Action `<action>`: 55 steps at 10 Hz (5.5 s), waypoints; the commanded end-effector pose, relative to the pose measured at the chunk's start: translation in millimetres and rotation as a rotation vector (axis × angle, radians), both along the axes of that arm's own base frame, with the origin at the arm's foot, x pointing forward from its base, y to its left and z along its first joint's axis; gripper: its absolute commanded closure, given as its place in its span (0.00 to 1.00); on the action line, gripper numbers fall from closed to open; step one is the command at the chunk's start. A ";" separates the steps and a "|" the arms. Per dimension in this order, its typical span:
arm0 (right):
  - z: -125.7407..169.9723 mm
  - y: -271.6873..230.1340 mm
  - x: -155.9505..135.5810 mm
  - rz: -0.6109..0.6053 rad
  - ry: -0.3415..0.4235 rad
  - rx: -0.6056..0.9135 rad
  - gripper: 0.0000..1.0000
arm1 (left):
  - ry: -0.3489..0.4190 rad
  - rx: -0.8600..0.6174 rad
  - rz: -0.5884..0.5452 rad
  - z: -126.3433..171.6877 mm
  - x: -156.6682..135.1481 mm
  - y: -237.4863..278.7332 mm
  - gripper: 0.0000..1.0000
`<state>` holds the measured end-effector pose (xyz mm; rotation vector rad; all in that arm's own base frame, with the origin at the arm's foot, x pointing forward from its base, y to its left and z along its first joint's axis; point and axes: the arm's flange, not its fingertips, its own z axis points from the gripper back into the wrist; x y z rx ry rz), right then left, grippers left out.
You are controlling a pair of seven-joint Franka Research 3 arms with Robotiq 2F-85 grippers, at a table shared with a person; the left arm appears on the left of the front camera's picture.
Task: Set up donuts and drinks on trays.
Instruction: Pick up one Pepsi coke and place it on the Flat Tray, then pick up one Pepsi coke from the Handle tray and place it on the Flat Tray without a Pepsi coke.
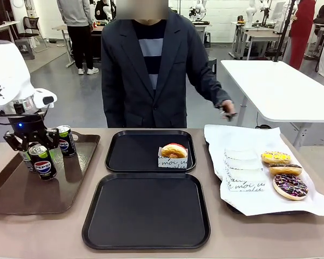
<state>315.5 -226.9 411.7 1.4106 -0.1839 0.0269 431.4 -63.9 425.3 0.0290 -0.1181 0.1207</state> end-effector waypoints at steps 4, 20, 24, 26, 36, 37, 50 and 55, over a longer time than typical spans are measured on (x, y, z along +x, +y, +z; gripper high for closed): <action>-0.4 -0.2 0.7 0.001 -0.004 0.005 0.00 | -0.096 -0.052 -0.018 95.3 -48.8 0.8 0.85; -0.4 -0.2 0.7 0.001 -0.004 0.005 0.00 | 0.001 0.039 -0.181 32.5 114.3 -216.9 0.42; -0.4 -0.2 0.7 0.001 -0.004 0.005 0.00 | 0.050 0.120 -0.245 -16.4 126.7 -232.6 0.42; -0.4 -0.2 0.7 0.001 -0.004 0.005 0.00 | 0.067 0.105 -0.260 -25.2 129.4 -225.1 0.42; -0.4 -0.2 0.7 0.001 -0.004 0.005 0.00 | 0.093 0.031 -0.363 -0.3 85.3 -216.4 0.00; -0.4 -0.2 0.7 0.001 -0.004 0.005 0.00 | 0.111 0.063 -0.345 6.8 66.0 -209.6 0.00; -0.4 -0.2 0.7 0.001 -0.004 0.005 0.00 | 0.154 0.088 -0.381 14.3 -95.1 -94.0 0.00; -0.4 -0.2 0.7 0.001 -0.004 0.005 0.00 | 0.158 0.094 -0.381 11.4 -99.3 -94.3 0.00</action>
